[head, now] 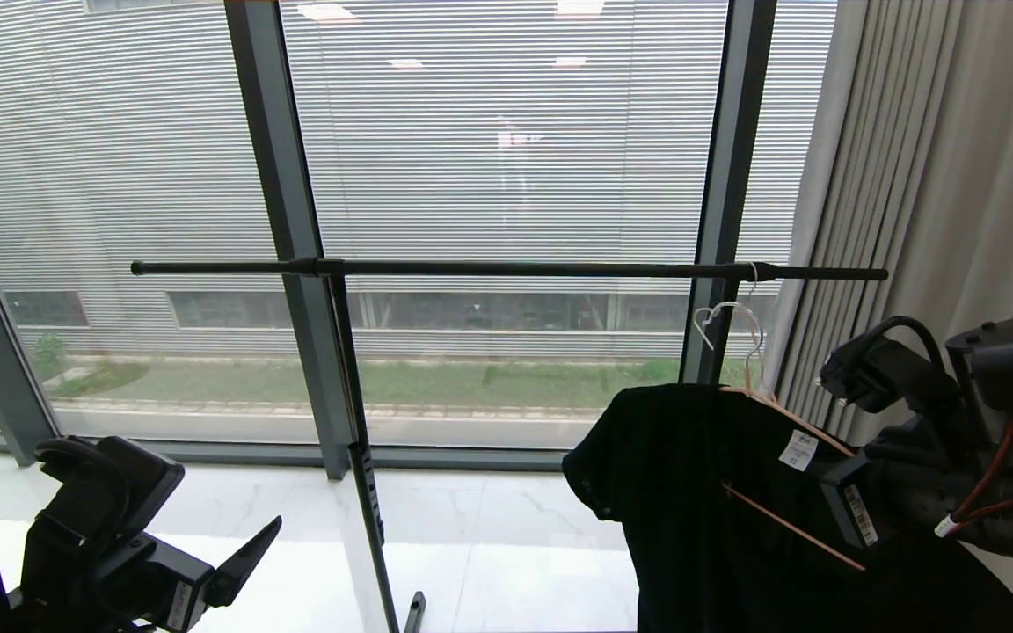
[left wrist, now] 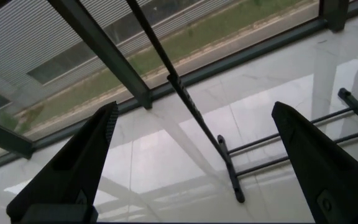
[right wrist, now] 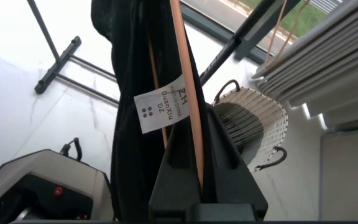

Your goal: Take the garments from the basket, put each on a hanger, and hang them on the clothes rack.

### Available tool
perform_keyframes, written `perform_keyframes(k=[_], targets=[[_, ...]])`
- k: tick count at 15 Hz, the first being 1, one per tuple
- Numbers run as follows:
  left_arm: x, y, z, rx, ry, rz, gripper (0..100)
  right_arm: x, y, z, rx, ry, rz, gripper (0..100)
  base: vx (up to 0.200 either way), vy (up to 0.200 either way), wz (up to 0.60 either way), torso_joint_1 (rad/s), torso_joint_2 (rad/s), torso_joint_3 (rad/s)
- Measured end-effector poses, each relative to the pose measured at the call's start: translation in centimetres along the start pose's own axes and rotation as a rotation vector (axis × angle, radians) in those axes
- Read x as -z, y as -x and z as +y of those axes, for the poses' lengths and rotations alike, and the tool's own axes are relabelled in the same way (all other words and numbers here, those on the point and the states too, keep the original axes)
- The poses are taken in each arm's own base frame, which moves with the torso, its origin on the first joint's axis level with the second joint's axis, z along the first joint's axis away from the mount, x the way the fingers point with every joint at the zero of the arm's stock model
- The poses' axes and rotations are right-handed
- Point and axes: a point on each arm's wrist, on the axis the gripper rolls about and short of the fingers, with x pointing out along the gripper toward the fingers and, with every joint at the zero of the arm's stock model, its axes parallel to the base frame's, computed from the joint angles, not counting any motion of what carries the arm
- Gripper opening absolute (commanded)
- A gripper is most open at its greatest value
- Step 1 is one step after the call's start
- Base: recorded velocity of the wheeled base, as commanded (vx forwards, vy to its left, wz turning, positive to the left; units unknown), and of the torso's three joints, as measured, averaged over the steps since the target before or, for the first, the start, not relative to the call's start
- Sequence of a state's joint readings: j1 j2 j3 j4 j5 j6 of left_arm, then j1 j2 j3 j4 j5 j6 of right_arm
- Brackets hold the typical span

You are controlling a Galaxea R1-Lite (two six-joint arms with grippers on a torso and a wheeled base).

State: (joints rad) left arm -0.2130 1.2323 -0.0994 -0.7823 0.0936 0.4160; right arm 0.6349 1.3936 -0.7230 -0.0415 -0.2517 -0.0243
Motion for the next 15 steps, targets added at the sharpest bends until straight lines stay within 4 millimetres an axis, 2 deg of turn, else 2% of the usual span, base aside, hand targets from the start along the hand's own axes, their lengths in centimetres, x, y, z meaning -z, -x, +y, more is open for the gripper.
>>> perform_keyframes(k=[9,15], targets=[[-0.13,0.24,0.03,-0.002,0.001,-0.015,100,-0.38,0.1,-0.06,0.005,-0.004,-0.013,0,0.2,0.0,0.0,0.002,0.0,0.002],[-0.14,0.26,0.04,-0.002,0.002,-0.017,100,-0.71,-0.19,-0.49,0.075,-0.03,-0.014,0,0.2,0.0,0.0,0.006,0.0,0.001]])
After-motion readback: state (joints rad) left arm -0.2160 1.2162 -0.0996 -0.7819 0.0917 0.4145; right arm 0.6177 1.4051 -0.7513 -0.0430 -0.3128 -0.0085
